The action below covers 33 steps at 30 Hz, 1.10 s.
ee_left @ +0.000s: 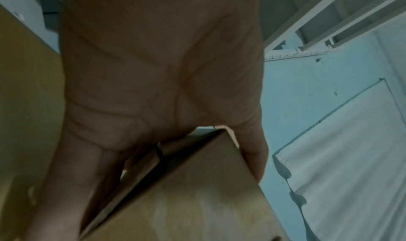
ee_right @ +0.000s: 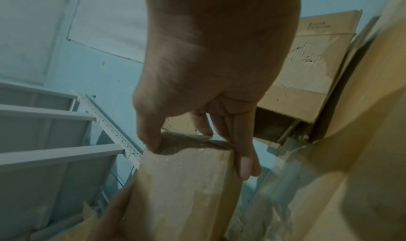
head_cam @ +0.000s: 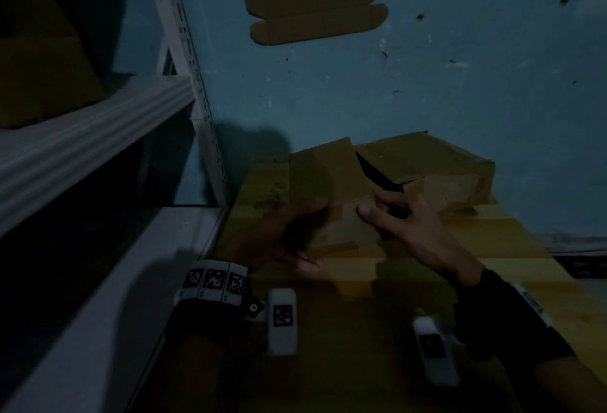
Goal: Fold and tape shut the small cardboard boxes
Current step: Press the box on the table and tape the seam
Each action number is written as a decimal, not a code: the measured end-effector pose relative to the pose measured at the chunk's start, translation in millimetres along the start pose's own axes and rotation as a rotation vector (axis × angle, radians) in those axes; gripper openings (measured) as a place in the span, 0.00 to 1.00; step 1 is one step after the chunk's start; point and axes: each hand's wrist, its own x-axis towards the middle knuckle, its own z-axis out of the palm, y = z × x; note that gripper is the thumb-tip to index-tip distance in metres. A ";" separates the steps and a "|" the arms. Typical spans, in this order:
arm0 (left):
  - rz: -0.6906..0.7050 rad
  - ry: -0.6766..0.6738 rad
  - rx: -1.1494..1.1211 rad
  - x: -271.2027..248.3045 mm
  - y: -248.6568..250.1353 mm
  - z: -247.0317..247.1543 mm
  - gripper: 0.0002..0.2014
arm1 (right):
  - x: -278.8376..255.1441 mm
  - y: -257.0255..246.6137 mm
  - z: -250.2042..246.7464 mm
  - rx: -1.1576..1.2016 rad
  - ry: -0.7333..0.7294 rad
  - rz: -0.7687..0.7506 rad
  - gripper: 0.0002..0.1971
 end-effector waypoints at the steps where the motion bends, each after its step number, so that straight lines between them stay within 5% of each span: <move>1: -0.006 -0.008 -0.008 0.3 0.1 -0.2 0.34 | -0.1 -4.3 1.9 0.004 0.004 -0.005 0.22; 5: 0.011 -0.038 -0.042 -1.3 1.6 -0.2 0.30 | -2.5 -9.3 3.8 -0.024 -0.004 0.010 0.14; 10: 0.055 -0.060 -0.118 -7.4 4.8 -2.2 0.25 | -3.3 -6.3 1.8 0.034 -0.003 -0.019 0.34; 20: 0.106 -0.020 -0.173 -8.2 1.6 -4.3 0.18 | 1.2 4.2 1.2 0.073 -0.077 -0.014 0.40; 26: 0.132 0.062 -0.175 -8.1 1.6 -7.5 0.18 | -1.2 -3.9 2.3 -0.009 -0.034 -0.026 0.30; 33: 0.155 0.151 -0.189 -9.6 8.3 -0.9 0.23 | 0.1 -14.7 6.9 0.184 0.059 -0.008 0.42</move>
